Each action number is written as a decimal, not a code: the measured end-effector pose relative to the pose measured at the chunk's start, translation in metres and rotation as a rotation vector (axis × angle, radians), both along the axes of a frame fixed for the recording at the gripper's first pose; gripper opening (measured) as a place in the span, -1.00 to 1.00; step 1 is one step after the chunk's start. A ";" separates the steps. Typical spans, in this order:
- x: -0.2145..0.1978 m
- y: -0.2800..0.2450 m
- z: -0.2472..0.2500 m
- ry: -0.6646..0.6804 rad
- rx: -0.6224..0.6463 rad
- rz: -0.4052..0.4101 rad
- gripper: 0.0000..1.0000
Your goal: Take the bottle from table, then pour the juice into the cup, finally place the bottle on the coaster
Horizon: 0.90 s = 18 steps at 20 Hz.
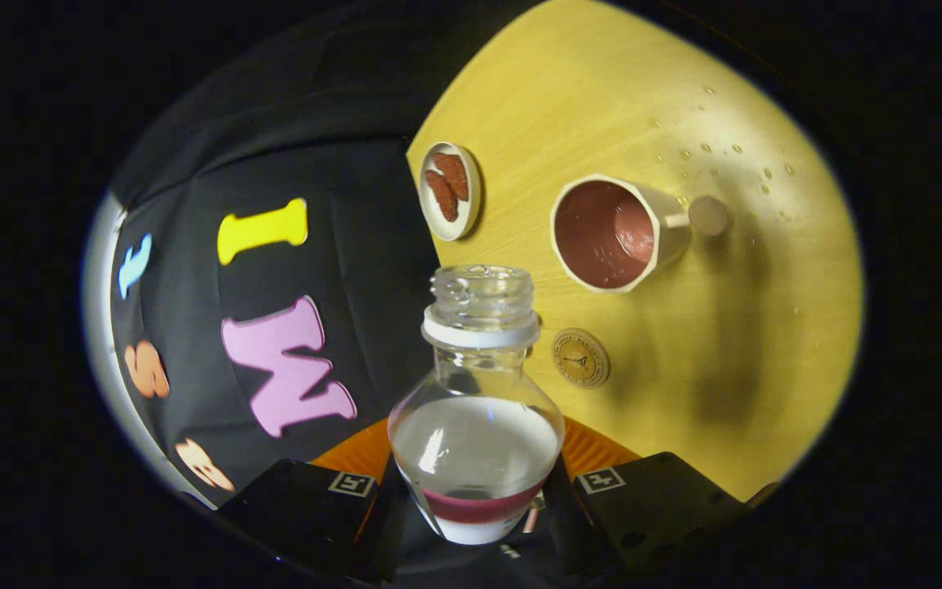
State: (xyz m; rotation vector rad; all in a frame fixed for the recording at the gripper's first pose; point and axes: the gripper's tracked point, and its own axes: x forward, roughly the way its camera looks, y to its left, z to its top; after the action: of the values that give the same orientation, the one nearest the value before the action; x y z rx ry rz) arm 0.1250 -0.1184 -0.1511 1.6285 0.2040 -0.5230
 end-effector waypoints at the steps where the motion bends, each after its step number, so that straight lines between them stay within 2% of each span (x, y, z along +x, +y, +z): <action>1: -0.006 0.007 0.000 0.011 -0.099 0.048 0.48; 5: -0.024 0.031 0.003 0.060 -0.480 0.228 0.48; 9: -0.027 0.051 0.004 0.093 -0.788 0.355 0.48; 14: -0.009 0.071 0.012 0.041 -1.124 0.425 0.48; 18: 0.021 0.073 0.010 0.045 -1.312 0.398 0.48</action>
State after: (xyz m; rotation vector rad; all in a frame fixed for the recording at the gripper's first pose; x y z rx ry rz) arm 0.1461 -0.0459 -0.1411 0.2800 0.1519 -0.2571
